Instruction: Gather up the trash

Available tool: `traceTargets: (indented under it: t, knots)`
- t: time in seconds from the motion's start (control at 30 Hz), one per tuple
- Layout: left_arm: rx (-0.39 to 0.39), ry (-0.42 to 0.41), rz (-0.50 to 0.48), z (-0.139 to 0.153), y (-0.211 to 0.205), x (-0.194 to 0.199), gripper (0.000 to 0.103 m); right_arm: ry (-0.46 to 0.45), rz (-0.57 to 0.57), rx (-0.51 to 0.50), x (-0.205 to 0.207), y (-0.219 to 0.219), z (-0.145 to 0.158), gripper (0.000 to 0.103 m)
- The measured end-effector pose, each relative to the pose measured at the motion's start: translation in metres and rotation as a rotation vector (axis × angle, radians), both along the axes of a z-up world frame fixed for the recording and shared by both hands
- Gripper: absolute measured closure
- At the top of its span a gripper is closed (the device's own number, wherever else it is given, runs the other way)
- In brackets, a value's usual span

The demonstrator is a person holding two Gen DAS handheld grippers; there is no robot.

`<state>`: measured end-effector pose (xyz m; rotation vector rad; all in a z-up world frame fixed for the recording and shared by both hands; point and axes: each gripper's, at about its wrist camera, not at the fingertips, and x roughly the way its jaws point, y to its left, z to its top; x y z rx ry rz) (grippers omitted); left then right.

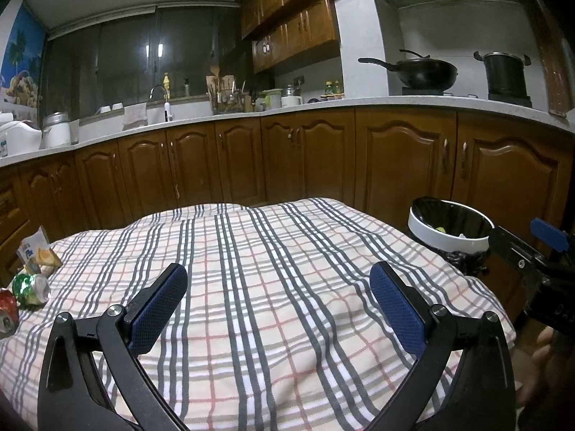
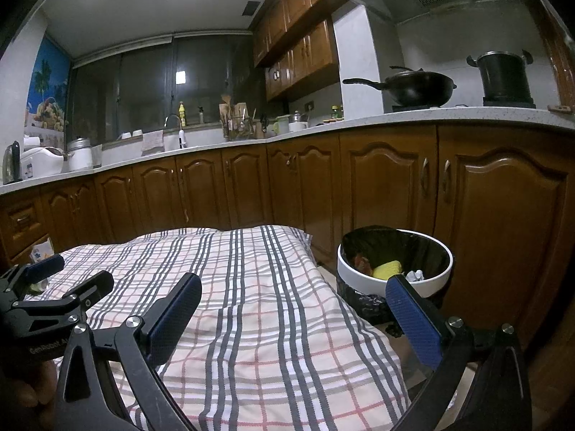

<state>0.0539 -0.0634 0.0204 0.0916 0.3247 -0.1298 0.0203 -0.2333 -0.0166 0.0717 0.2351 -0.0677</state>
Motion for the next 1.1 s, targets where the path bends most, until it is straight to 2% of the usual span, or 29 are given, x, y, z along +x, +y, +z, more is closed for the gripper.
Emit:
traceTargets:
  t: [1.1]
  knots:
    - [-0.001,0.036,-0.01,-0.005,0.008,0.012,0.0,0.017,0.007,0.013,-0.006,0.012,0.0,0.0]
